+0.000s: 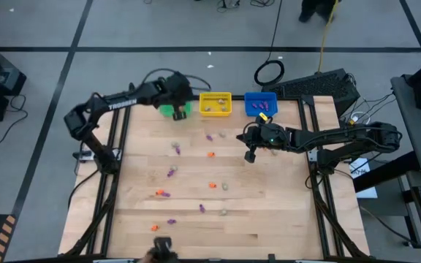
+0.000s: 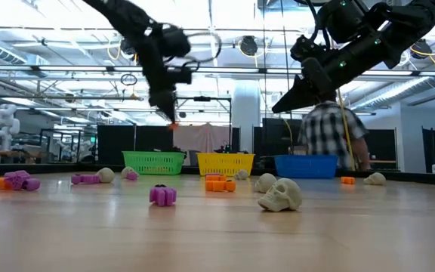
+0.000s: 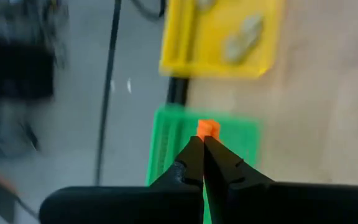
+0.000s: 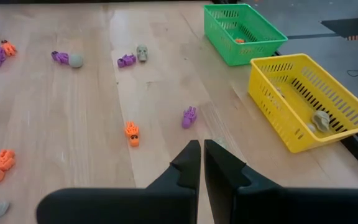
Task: Sort Halloween decoration
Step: Put the orange skeleton toy into the green bin, then put the white skull toy into the yellow bin
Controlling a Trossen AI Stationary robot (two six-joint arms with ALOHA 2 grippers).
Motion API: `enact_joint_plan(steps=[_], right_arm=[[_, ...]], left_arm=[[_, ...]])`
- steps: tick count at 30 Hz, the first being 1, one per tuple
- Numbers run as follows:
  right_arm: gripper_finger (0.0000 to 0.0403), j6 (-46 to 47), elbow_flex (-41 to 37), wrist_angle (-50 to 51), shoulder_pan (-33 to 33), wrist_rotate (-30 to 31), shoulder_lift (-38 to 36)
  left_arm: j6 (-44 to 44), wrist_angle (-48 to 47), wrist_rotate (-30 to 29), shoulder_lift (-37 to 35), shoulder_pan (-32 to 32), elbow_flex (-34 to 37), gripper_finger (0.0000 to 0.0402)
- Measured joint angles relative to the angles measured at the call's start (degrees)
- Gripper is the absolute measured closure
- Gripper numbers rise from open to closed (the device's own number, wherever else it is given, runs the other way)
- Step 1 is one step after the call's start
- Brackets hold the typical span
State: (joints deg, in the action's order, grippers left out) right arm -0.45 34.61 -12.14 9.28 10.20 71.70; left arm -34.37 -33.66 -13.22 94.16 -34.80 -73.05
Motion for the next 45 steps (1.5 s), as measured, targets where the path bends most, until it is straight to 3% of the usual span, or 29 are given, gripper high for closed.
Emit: enact_joint_plan(steps=[9, 23, 33, 40, 45], right_arm=[[0.0394, 2.1, 0.0, -0.1, 0.0, 0.0, 0.0], [0.0394, 2.2, 0.0, 0.2, 0.0, 0.0, 0.0], [0.0394, 2.7, 0.0, 0.2, 0.0, 0.0, 0.0], [0.0394, 2.8, 0.0, 0.0, 0.0, 0.1, 0.0], [0.0394, 2.8, 0.0, 0.0, 0.0, 0.1, 0.0]], left_arm=[[2.6, 0.9, 2.5, 8.0, -9.8, 0.0, 0.0401], [6.6, 2.3, 5.7, 12.3, -10.4, 0.4, 0.0397], [10.0, -0.3, 5.3, 8.2, -8.9, 0.4, 0.0334], [10.1, 1.2, 5.9, 1.2, -6.6, 0.5, 0.0371], [13.8, 6.9, 8.2, -5.6, -4.0, 4.9, 0.0399]])
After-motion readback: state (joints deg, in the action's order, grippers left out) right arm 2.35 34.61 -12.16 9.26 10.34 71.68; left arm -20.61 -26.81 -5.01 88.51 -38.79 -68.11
